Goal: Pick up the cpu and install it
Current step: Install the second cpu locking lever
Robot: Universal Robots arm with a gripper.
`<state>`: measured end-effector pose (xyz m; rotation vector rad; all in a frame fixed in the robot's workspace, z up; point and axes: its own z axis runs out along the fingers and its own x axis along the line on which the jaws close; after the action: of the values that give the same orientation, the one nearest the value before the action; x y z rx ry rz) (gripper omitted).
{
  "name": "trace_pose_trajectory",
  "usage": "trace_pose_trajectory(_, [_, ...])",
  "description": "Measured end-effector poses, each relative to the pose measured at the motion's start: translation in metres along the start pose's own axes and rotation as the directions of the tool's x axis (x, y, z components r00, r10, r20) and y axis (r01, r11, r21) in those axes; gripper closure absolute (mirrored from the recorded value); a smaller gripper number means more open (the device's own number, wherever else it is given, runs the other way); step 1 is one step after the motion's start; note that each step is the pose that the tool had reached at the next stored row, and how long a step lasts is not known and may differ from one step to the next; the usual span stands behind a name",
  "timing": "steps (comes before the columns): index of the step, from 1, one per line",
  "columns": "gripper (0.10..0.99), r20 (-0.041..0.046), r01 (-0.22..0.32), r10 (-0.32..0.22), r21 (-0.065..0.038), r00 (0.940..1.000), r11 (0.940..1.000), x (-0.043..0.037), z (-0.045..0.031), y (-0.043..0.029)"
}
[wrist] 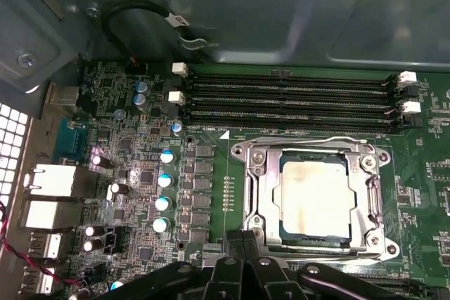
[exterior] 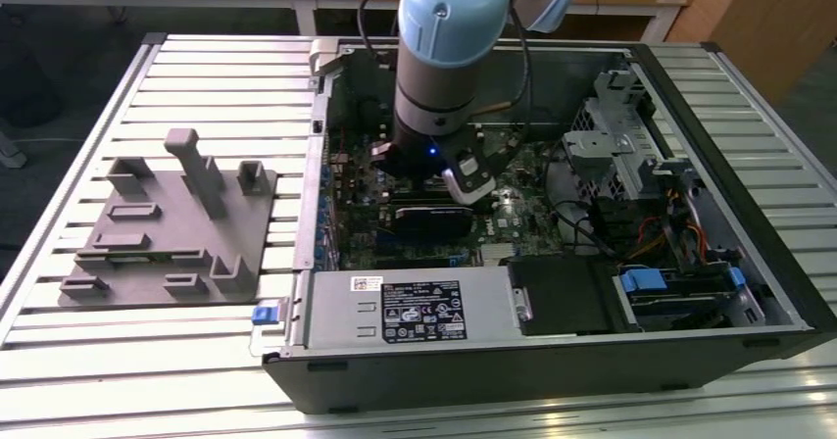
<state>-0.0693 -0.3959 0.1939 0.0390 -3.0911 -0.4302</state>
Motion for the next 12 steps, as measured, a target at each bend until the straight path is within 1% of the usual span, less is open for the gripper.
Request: trace_pose_trajectory(12, [0.980,0.0001,0.000,0.000,-0.012,1.0000,0.9999,0.0033,0.0036,-0.0010])
